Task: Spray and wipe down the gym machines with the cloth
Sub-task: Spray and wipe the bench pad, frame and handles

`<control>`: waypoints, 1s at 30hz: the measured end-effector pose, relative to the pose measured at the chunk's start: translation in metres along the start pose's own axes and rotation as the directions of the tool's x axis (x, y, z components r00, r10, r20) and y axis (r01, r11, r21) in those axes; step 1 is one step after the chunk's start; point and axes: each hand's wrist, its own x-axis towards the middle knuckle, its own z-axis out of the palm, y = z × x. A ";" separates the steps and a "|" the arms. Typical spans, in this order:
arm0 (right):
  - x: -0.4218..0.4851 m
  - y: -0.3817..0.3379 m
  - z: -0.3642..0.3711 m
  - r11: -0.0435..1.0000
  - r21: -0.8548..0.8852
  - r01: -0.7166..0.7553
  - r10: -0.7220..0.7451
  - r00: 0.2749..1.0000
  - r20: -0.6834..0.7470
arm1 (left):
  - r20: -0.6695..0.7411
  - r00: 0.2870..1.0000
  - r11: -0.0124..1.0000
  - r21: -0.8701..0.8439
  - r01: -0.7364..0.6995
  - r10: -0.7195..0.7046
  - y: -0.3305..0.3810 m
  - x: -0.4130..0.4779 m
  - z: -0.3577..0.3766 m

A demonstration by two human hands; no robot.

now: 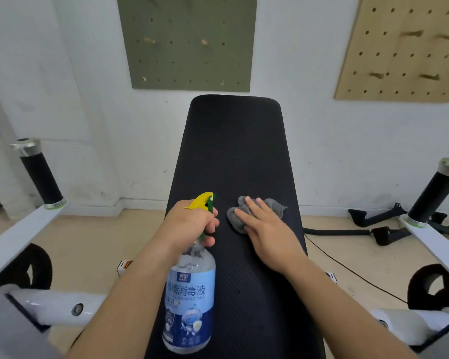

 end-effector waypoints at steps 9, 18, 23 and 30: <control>0.171 0.087 -0.049 0.940 -0.182 -0.289 0.265 0.953 -0.147 | 0.082 0.996 0.994 -0.107 0.027 -0.018 0.004 0.031 -0.008; -0.012 0.004 0.009 0.996 -0.056 0.073 -0.075 0.997 -0.025 | 0.106 0.994 0.990 -0.138 -0.015 0.030 0.023 0.025 0.002; 0.049 0.051 -0.022 0.984 -0.158 0.087 -0.088 0.996 0.002 | 0.116 0.992 0.985 -0.172 -0.031 0.051 0.027 0.015 0.005; 0.103 0.026 -0.004 0.974 -0.169 -0.154 0.117 0.971 -0.210 | 0.017 0.998 0.987 -0.149 -0.061 0.064 0.024 0.016 -0.022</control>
